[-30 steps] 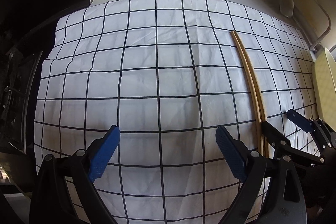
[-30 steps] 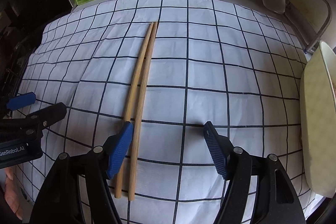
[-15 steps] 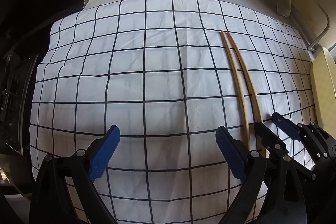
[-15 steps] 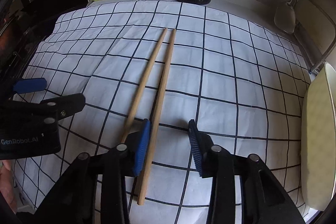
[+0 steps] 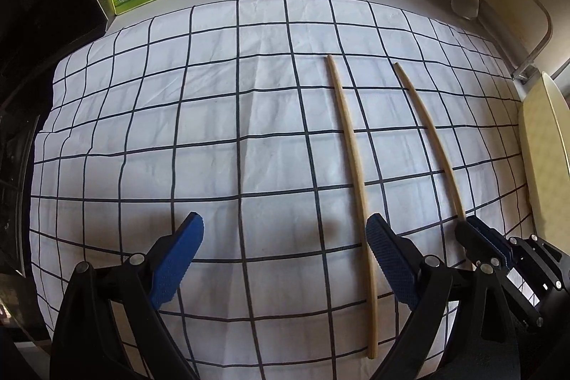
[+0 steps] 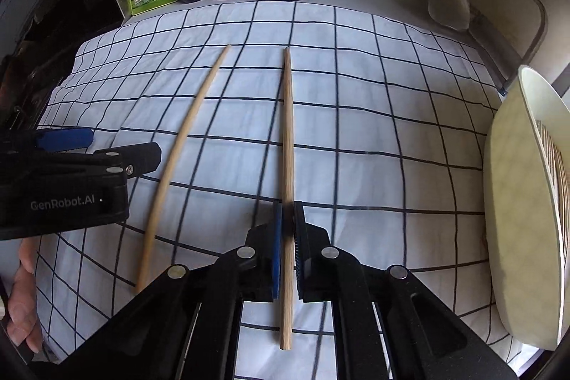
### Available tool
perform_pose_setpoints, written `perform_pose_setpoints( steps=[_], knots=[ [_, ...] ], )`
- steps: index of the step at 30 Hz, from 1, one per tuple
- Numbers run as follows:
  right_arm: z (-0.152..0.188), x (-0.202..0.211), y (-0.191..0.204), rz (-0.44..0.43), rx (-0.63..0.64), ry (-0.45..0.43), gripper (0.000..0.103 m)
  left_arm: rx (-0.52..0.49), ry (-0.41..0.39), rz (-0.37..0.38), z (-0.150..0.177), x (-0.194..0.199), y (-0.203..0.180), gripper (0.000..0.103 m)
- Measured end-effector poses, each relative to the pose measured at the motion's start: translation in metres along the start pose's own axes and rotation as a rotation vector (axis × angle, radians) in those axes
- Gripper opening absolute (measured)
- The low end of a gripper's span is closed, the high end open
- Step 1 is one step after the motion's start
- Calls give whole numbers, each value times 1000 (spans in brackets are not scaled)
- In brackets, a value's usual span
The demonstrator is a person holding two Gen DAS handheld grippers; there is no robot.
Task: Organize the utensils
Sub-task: 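Grasp a chopstick with the right tool while the left tool grasps the other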
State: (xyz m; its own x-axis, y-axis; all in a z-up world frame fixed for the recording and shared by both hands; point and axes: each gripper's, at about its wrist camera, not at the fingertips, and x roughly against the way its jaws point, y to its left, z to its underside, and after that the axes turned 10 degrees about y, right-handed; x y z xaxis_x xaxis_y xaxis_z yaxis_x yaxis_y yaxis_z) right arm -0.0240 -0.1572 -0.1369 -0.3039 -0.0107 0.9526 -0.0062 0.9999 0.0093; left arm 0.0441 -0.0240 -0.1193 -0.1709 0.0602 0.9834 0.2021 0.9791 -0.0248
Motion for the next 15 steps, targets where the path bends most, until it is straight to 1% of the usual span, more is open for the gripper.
perform_pose_setpoints(
  steps=[8,9,10,11,12,15],
  knots=[
    [6,3,-24,-6,-43,2,7,-19,9,-20,-2,-10,-14,91],
    [6,3,-26,-17,-50,4,9,-22,9,-26,-2,-10,-14,91],
    [6,4,-27,-22,-54,4,19,-24,7,-33,-2,-11,-15,91],
    [6,4,-28,-17,-59,1,26,-25,4,-38,-2,-11,-17,91],
    [6,4,-29,-10,-61,-3,35,-25,1,-40,-1,-12,-17,92],
    [5,3,-29,4,-56,-8,36,-16,1,-38,-3,-14,-17,96]
  ],
)
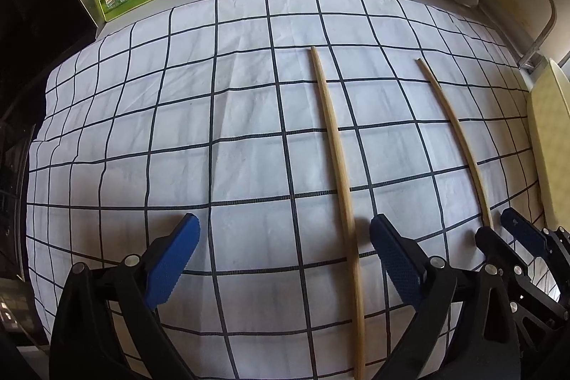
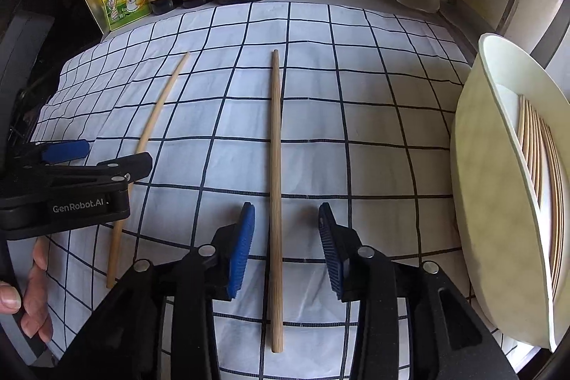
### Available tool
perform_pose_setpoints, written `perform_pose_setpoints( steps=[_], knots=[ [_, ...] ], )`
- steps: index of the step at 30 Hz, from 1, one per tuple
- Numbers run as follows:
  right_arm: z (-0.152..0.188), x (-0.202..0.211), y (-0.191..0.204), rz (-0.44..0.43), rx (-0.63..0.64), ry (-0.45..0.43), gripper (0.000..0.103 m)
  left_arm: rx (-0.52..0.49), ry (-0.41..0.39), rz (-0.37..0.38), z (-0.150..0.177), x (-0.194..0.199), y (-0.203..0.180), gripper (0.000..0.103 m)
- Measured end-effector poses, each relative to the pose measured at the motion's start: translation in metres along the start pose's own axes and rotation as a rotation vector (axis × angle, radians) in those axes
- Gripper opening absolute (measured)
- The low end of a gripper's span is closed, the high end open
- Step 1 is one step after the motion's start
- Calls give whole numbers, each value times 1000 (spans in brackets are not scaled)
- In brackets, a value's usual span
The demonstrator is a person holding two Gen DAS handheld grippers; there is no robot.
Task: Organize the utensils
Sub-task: 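Grasp a chopstick with the right tool while the left tool grasps the other, then carry both held chopsticks over the white basin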
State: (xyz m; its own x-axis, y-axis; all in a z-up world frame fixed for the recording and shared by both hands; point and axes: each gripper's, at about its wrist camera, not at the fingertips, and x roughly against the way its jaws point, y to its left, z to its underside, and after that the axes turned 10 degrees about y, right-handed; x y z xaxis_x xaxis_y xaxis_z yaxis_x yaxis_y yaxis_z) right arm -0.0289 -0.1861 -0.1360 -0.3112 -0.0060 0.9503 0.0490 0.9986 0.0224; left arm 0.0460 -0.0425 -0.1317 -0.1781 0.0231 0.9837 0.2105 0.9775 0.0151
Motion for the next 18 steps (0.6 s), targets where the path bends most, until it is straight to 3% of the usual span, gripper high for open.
perform_pose_setpoints(
  steps=[7,9,11,12,14,15,17,18],
  knots=[
    [-4,-2,7,27,44,-16,35,3,-31,-2,4,0,-2,94],
    [-4,-3,7,21,54,-13,33,-21,-40,14,7,4,-6,83],
    [-5,-2,9,12,71,-10,28,-55,-51,23,9,9,-14,59],
    [-5,-2,10,9,82,-8,24,-67,-52,27,9,11,-17,53],
    [-6,-1,13,6,91,-2,12,-84,-49,35,10,14,-21,29],
    [-6,-2,13,5,91,1,7,-90,-44,37,9,15,-22,24],
    [-6,-1,12,-10,82,5,7,-94,-31,44,9,16,-22,8],
    [-6,-1,11,-17,75,7,6,-91,-22,57,9,16,-21,7]
  ],
)
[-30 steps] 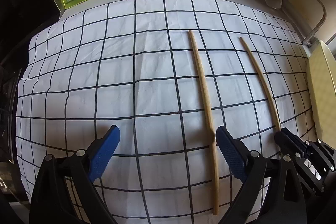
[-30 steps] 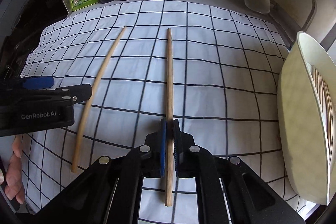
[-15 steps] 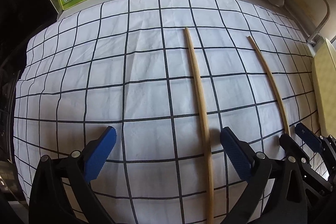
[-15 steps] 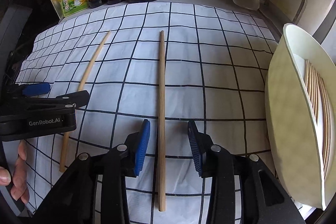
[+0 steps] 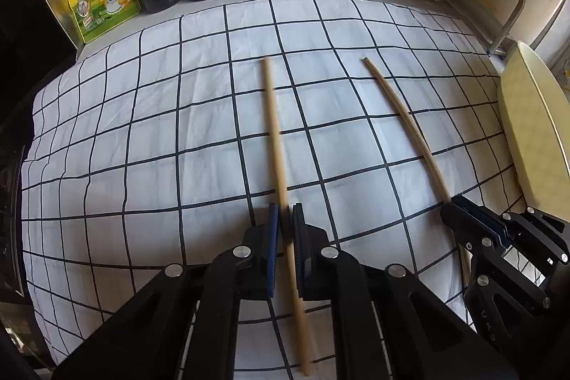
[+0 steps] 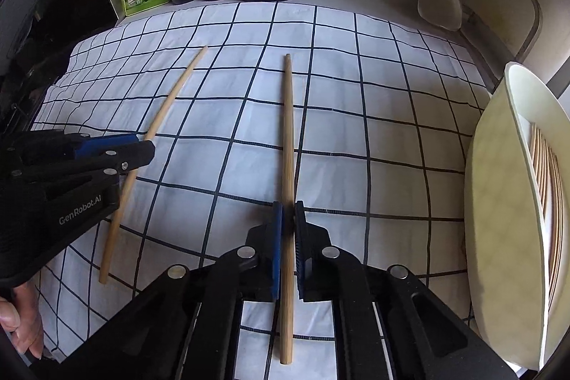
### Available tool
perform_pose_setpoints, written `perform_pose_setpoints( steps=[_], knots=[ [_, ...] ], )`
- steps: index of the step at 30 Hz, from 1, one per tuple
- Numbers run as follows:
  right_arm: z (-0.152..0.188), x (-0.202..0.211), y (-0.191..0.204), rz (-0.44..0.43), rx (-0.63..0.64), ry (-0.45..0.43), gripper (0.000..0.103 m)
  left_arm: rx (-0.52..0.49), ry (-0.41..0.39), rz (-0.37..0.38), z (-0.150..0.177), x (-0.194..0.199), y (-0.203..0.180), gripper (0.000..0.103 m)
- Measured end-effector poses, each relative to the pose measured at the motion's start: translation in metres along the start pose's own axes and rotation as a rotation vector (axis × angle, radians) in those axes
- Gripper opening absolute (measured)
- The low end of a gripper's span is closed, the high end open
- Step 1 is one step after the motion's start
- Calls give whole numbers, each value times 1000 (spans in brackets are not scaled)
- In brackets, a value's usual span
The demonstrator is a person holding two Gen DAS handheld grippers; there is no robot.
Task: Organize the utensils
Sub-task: 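Carry both held chopsticks over the white basin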
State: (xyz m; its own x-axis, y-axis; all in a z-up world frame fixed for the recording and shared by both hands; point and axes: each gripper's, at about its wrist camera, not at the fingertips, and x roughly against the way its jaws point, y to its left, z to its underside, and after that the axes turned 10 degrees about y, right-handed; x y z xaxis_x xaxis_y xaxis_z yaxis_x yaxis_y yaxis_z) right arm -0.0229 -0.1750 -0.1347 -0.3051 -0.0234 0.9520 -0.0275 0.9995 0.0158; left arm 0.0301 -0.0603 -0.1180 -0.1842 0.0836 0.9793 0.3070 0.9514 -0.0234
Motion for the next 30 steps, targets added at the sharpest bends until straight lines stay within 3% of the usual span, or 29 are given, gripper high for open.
perform_pose_setpoints(
  steps=[10,17,22,30],
  knots=[
    [9,35,-1,-96,-76,-45,6,-16,18,38,17,21,8,7],
    [20,82,-14,-131,-113,-103,6,-53,-48,64,10,60,-6,7],
    [26,110,-49,-103,-184,-165,6,-116,-82,106,-8,85,-40,7],
    [51,133,-133,-29,-360,-226,6,-248,-101,199,-36,110,-125,7]
  ],
)
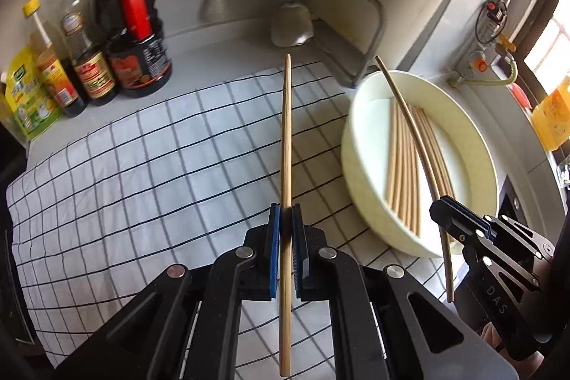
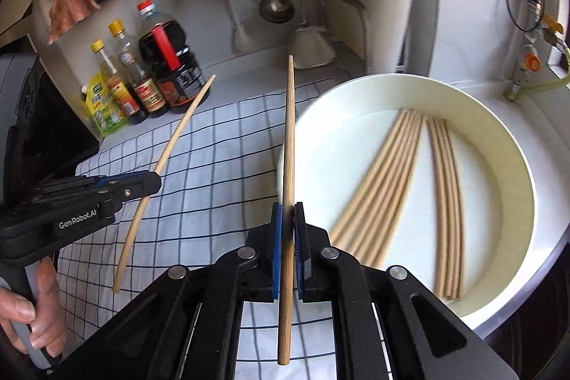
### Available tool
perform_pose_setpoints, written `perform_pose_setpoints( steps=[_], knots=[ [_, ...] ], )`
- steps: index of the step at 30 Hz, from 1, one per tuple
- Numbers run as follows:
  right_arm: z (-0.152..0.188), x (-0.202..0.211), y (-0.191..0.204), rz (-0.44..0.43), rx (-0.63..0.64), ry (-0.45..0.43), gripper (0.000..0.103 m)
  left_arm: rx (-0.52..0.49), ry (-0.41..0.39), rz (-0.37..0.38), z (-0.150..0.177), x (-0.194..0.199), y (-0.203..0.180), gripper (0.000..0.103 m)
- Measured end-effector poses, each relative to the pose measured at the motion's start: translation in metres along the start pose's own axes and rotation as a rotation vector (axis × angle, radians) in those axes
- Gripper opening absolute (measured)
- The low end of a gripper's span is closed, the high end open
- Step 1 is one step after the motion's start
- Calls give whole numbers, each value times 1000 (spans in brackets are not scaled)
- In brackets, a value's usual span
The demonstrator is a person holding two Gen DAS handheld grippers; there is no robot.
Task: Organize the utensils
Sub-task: 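Carry both held chopsticks over the white basin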
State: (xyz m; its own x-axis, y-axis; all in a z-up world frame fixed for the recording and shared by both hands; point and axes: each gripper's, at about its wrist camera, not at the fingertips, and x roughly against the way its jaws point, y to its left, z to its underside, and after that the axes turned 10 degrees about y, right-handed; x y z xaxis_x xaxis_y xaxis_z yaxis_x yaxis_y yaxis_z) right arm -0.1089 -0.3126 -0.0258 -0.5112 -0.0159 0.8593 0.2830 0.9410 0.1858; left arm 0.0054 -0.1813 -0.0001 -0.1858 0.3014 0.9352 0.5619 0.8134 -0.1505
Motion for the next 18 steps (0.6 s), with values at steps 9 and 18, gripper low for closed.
perform_pose_setpoints(
  steps=[9,18],
  knots=[
    [-6,8,-76,33,-131,-19,6,-133,7,39,-40,-20,-80,7],
    [-15,-9,-113,49,-213,21,6,-216,38,22,-70,-51,-119,7]
  ],
)
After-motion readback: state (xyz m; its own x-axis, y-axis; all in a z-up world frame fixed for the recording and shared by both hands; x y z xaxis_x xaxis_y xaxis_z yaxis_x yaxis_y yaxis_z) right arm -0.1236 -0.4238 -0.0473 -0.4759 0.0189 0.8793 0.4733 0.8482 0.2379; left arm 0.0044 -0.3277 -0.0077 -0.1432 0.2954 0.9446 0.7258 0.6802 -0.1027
